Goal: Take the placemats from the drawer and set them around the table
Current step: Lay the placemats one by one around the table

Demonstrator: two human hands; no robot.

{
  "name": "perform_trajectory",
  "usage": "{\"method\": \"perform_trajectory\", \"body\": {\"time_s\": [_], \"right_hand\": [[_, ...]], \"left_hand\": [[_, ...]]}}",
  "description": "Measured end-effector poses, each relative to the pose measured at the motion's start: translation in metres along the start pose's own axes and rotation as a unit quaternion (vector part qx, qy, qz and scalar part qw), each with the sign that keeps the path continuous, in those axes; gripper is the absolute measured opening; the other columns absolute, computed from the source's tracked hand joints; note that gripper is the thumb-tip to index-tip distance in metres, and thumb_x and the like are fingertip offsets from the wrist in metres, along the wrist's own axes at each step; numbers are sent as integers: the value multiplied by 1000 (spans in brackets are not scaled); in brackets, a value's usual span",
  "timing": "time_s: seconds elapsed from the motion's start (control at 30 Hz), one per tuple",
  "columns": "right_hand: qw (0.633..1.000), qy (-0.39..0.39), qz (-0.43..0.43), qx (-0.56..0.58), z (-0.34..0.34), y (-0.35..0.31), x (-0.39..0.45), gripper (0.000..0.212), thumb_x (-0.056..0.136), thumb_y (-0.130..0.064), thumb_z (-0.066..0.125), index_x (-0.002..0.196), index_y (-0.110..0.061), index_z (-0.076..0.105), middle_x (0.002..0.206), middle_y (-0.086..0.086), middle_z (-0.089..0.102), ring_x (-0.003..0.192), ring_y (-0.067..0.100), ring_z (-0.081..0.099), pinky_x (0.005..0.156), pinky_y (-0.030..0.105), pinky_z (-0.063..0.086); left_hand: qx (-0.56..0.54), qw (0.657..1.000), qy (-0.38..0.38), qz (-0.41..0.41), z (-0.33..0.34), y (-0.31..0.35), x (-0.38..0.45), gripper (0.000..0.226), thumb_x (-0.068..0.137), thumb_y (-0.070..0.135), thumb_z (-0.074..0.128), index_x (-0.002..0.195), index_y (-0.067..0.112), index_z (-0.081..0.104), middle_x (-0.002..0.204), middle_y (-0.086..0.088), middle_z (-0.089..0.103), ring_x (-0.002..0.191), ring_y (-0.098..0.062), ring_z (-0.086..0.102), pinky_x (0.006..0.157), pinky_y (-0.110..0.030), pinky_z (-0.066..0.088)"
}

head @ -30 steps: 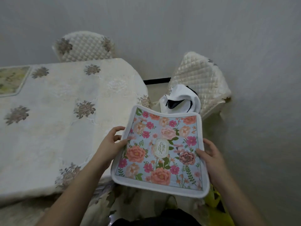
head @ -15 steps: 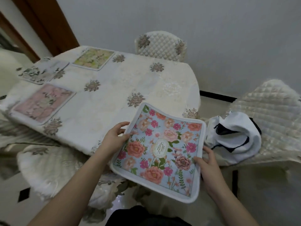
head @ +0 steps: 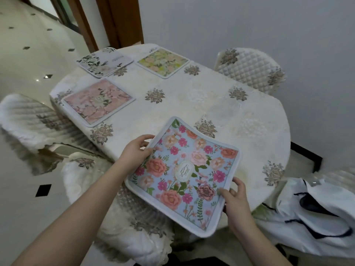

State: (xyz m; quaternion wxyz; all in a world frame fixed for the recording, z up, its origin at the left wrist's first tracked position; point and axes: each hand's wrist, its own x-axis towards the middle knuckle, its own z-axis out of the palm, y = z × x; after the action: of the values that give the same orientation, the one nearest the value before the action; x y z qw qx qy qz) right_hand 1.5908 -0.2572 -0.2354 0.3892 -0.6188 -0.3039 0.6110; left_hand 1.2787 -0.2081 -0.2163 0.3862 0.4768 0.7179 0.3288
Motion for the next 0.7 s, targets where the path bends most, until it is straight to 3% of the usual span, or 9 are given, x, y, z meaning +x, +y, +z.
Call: {"method": "perform_trajectory", "body": {"time_s": [0.17,0.27,0.4,0.5,0.7], "right_hand": [[999,-30,9,-11,35,-8,18,38,96,-1,54,124,-23,40,100,14,70,83,27,73,63,41,58],[998,-52,18,-24,54,-7,32,37,96,-2,56,125,-20,41,100,13,71,83,24,74,69,42,59],[996,-75,28,-49,74,-2,58,36,96,-3,58,126,-15,43,106,12,71,92,25,72,77,43,59],[993,-102,41,-53,84,0,81,29,95,-3,58,122,-12,48,110,12,70,96,26,71,80,44,59],[987,-130,59,-75,93,-5,122,22,95,-3,58,116,-7,55,106,12,72,92,24,72,69,31,58]], "left_hand": [[47,999,11,1,-31,-17,32,36,93,30,67,126,38,56,105,12,70,86,-10,69,70,-34,57],[92,996,18,9,-43,-25,53,38,94,30,64,130,36,54,113,4,70,92,-16,69,72,-37,57],[144,989,38,0,-50,-29,80,39,99,26,58,137,34,52,120,0,65,79,-12,65,51,-24,44],[147,987,56,-7,-52,-32,100,40,98,23,60,137,32,54,123,-6,66,85,-15,61,52,-21,43],[132,987,91,-27,-51,-40,136,37,95,23,65,131,30,61,111,-2,69,85,-16,64,55,-19,42]]}}
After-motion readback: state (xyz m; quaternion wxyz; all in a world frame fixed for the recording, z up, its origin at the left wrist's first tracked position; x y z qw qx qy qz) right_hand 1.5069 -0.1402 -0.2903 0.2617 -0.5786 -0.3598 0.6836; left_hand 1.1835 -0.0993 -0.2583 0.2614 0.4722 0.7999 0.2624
